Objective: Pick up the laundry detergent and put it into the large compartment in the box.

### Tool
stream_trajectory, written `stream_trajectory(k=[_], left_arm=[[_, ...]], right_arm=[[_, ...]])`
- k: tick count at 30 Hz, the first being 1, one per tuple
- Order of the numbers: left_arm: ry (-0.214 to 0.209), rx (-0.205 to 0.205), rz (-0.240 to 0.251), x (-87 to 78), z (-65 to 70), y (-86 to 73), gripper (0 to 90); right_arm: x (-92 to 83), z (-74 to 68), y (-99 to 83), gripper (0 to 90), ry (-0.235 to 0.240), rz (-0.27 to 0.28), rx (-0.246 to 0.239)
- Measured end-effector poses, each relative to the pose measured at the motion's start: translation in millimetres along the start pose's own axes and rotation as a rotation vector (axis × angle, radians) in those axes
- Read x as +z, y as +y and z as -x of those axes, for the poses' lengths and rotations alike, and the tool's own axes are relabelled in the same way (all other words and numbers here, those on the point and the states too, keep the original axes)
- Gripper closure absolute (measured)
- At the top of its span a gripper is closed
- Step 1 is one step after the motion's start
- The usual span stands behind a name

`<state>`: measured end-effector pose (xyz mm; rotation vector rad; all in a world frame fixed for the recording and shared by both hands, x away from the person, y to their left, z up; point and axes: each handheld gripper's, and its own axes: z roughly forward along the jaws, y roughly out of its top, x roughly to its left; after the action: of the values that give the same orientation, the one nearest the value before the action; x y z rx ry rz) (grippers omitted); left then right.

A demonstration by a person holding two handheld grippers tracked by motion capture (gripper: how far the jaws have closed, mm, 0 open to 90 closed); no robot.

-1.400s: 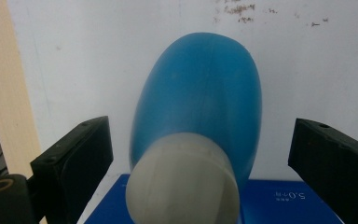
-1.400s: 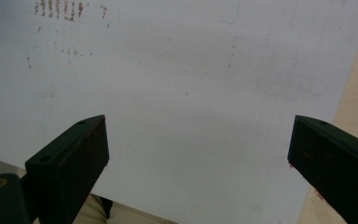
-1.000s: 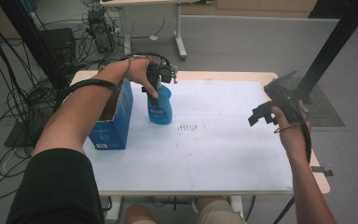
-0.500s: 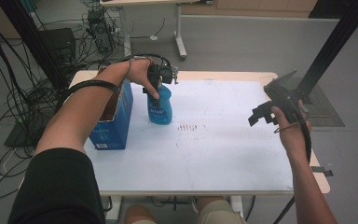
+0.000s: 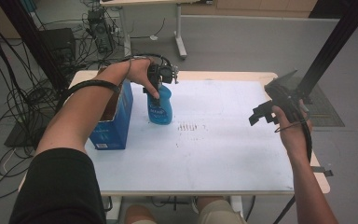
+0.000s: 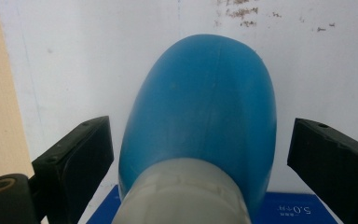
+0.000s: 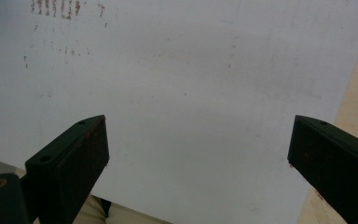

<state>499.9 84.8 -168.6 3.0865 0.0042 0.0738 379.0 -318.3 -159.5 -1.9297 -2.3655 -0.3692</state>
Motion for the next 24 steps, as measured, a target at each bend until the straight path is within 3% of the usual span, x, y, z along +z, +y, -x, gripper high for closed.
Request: stream_trajectory(k=[24], left_arm=[[0.005,-0.006,0.012,0.3,0.7,-5.3,7.4]], right_arm=[[3.0,-5.5,3.6,5.0,-0.004,-0.006,-0.011]])
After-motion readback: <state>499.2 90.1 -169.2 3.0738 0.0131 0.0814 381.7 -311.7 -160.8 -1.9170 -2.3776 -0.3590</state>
